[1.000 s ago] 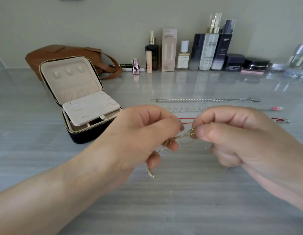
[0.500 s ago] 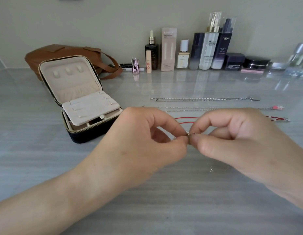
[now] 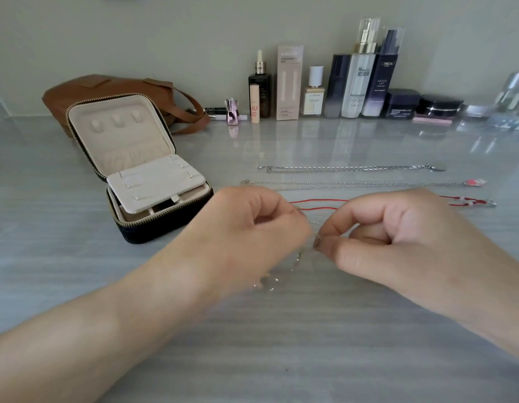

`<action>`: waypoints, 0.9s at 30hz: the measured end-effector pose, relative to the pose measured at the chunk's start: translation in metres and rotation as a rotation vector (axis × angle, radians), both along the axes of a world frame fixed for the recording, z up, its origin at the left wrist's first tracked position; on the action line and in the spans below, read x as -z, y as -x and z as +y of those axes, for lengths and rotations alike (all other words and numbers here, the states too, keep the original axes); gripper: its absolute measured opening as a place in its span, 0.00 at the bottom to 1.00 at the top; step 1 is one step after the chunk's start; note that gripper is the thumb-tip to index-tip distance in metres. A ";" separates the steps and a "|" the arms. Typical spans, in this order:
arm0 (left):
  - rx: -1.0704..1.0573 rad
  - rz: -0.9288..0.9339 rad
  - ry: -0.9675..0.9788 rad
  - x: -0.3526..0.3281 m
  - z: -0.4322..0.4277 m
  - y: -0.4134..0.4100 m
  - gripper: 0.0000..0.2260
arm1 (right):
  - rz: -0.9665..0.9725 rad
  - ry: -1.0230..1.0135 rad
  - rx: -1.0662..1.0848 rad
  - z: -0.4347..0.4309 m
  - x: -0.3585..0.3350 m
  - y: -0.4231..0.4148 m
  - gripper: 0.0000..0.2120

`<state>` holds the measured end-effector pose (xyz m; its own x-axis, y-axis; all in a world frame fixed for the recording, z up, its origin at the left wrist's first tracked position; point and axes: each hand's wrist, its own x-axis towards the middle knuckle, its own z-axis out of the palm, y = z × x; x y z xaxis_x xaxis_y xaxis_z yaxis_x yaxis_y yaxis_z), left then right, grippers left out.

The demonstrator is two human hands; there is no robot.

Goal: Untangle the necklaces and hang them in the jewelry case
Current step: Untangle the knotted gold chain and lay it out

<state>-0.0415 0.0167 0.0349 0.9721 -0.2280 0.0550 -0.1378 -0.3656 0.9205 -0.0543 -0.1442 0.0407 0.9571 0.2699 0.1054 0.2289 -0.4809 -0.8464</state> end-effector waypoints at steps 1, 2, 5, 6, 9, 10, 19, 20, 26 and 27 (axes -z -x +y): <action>0.016 0.071 0.054 0.001 0.003 0.000 0.08 | 0.006 0.001 0.002 0.000 0.000 0.000 0.04; 0.043 0.126 0.111 0.002 0.007 0.001 0.06 | 0.011 -0.001 0.004 0.000 0.000 0.000 0.04; 0.093 0.206 0.224 0.003 0.008 0.002 0.05 | 0.028 -0.009 0.001 -0.001 0.001 -0.001 0.03; 0.092 0.218 0.254 0.002 0.008 0.001 0.05 | 0.033 -0.012 -0.001 -0.002 0.001 -0.001 0.04; 0.007 0.213 0.285 -0.001 0.007 -0.004 0.02 | 0.048 -0.017 -0.018 -0.002 0.002 -0.001 0.05; -0.029 0.189 0.265 -0.002 0.007 -0.008 0.03 | 0.052 -0.015 -0.022 -0.002 0.002 -0.001 0.05; 0.014 -0.020 0.024 -0.003 0.004 -0.009 0.14 | 0.032 0.125 -0.088 -0.002 0.002 0.002 0.10; -0.004 -0.017 0.042 -0.002 0.004 -0.009 0.12 | 0.010 0.136 -0.077 -0.002 0.001 0.003 0.10; -0.058 0.032 0.131 0.001 0.001 -0.012 0.09 | -0.241 0.334 -0.032 -0.005 0.003 0.004 0.15; -0.053 0.033 0.126 0.001 0.000 -0.011 0.09 | -0.274 0.321 -0.013 -0.005 0.002 0.003 0.15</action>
<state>-0.0308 0.0171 0.0340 0.9844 -0.1694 0.0472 -0.0897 -0.2530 0.9633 -0.0571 -0.1488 0.0384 0.9015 0.3429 0.2642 0.4328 -0.7057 -0.5609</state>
